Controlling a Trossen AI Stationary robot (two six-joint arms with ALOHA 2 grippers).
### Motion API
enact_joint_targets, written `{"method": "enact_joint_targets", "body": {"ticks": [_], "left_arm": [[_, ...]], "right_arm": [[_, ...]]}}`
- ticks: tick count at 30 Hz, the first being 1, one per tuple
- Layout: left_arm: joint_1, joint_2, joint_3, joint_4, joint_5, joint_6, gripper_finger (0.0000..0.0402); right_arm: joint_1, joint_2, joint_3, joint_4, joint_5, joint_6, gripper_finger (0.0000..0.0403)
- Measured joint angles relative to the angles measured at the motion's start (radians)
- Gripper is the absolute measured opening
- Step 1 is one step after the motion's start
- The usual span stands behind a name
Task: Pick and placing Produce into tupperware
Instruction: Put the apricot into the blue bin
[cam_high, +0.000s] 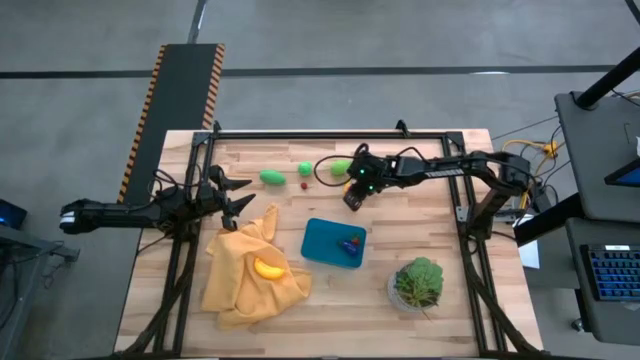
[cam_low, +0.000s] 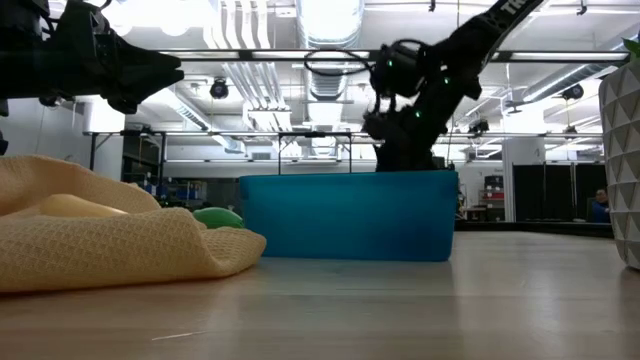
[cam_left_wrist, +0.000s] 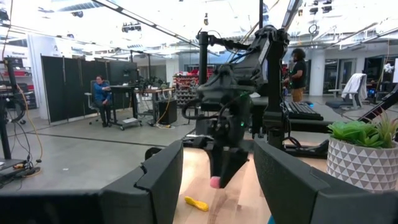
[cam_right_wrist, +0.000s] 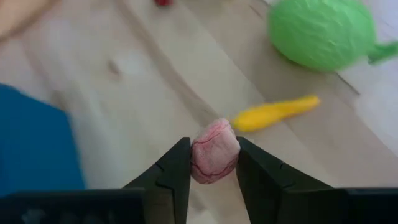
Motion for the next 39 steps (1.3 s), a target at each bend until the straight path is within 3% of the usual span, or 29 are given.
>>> {"method": "enact_joint_targets", "body": {"ticks": [17,39], "left_arm": [[0.0,0.0,0.0,0.0,0.0,0.0,0.0183],[0.0,-0.001,0.0,0.0,0.0,-0.001,0.0183]], "right_arm": [[0.209,-0.052,0.229,-0.125,-0.01,-0.071,0.0106],[0.383,-0.036,0.168,-0.231,0.013,-0.001,0.0106]]}}
